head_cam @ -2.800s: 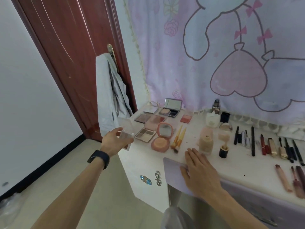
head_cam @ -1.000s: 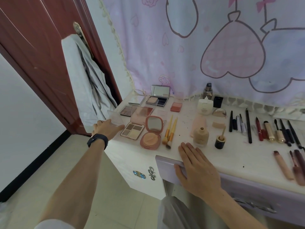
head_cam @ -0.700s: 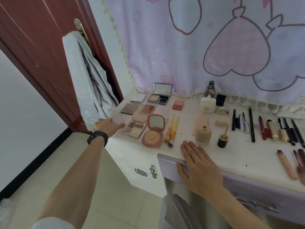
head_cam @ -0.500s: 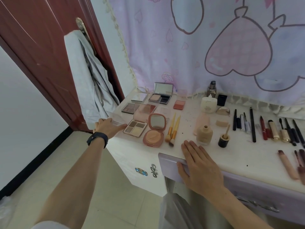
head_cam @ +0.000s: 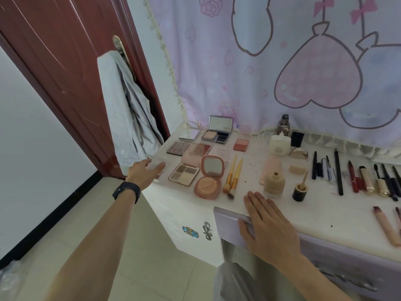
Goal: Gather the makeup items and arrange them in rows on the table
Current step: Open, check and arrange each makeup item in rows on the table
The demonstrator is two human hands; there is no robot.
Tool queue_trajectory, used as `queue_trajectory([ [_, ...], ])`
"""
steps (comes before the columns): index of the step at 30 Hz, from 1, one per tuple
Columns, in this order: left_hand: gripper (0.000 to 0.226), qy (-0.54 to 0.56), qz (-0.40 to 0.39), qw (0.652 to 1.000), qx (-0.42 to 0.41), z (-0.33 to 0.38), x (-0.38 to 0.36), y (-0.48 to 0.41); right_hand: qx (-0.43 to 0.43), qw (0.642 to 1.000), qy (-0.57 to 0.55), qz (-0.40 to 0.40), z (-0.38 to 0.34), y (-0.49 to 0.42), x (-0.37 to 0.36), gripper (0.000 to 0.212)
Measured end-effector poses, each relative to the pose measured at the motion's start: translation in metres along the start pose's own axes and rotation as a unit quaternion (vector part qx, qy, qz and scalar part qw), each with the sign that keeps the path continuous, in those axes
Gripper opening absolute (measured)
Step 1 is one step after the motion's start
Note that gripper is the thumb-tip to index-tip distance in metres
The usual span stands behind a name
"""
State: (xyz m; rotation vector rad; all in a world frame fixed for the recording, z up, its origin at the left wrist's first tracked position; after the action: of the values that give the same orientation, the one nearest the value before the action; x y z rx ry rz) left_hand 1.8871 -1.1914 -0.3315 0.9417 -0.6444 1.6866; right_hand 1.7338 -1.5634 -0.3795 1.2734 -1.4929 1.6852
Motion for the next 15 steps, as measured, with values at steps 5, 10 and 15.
queue_trajectory([
  [5, 0.089, 0.043, -0.004, 0.999, -0.019, 0.020, -0.004, -0.002, 0.000, 1.000, -0.005, 0.001, 0.000, 0.001, -0.003, 0.065],
  [10, 0.091, -0.054, -0.036, 0.998, -0.027, 0.027, -0.016, -0.010, 0.003, 1.000, 0.000, -0.005, 0.001, 0.001, -0.004, 0.065],
  [15, 0.082, -0.040, -0.063, 0.997, 0.004, 0.022, -0.004, -0.015, 0.004, 1.000, 0.001, -0.006, 0.000, 0.000, -0.005, 0.065],
])
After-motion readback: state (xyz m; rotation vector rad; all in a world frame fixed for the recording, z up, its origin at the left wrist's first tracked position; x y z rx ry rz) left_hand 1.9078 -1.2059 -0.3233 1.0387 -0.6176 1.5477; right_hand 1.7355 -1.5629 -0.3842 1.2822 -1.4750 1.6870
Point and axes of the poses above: each hand's wrist, its own y-axis away from the middle knuckle, its own x-axis out of the back of the hand, z = x × y, the point moved 4 cm from there along -y, towards the middle knuckle, and after that the axes turned 2 degrees about -x, right-handed, at the moved point
